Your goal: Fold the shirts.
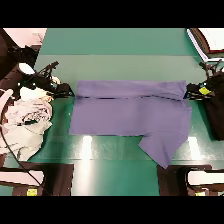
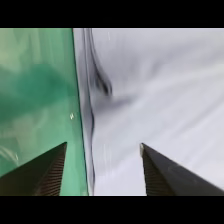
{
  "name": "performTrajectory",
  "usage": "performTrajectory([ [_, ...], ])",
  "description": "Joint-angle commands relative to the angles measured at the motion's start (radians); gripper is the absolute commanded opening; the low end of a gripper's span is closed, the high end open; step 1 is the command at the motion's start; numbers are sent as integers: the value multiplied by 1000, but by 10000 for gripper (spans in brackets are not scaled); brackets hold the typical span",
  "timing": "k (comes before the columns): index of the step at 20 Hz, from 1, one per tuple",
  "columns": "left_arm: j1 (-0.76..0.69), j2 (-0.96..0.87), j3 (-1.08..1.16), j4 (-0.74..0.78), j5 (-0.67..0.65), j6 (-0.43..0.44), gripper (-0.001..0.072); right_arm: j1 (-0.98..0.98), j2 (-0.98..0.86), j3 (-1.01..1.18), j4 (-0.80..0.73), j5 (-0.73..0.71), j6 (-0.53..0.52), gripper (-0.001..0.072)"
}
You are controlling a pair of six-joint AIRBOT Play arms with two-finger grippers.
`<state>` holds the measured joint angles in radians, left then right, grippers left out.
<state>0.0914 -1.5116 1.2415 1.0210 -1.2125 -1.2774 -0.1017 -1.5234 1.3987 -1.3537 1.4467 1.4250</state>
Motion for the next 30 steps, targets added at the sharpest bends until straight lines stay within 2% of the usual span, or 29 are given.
performTrajectory([
  [1,49,129,-116,34,-85,-1,543,-56,119,-79,140,126,-97,363],
  [4,78,296,-373,26,-69,-2,543,-114,237,-201,270,99,-138,361],
  [5,78,342,-457,31,-58,-2,543,-133,273,-240,304,88,-151,332],
  [6,78,375,-528,21,-46,-2,543,-143,300,-271,328,77,-161,288],
  [9,78,411,-674,8,6,-2,543,-157,366,-338,341,52,-163,288],
  [16,74,410,-719,-96,56,3,542,-156,399,-349,342,56,-163,287],
  [19,13,410,-723,-86,72,2,540,-156,399,-349,340,56,-163,288],
  [20,-11,410,-723,-86,92,-7,454,-156,399,-349,338,59,-163,288],
  [21,-29,410,-722,-87,114,-7,214,-156,399,-349,328,65,-163,288],
  [22,-35,410,-722,-93,132,-8,21,-157,399,-349,308,71,-161,288],
  [26,-35,411,-684,-116,147,-32,25,-192,406,-368,170,149,-76,288],
  [29,-35,411,-623,-116,129,-24,25,-264,468,-506,13,148,3,290],
  [30,-35,410,-607,-116,131,-24,25,-292,488,-562,-15,150,10,322],
])
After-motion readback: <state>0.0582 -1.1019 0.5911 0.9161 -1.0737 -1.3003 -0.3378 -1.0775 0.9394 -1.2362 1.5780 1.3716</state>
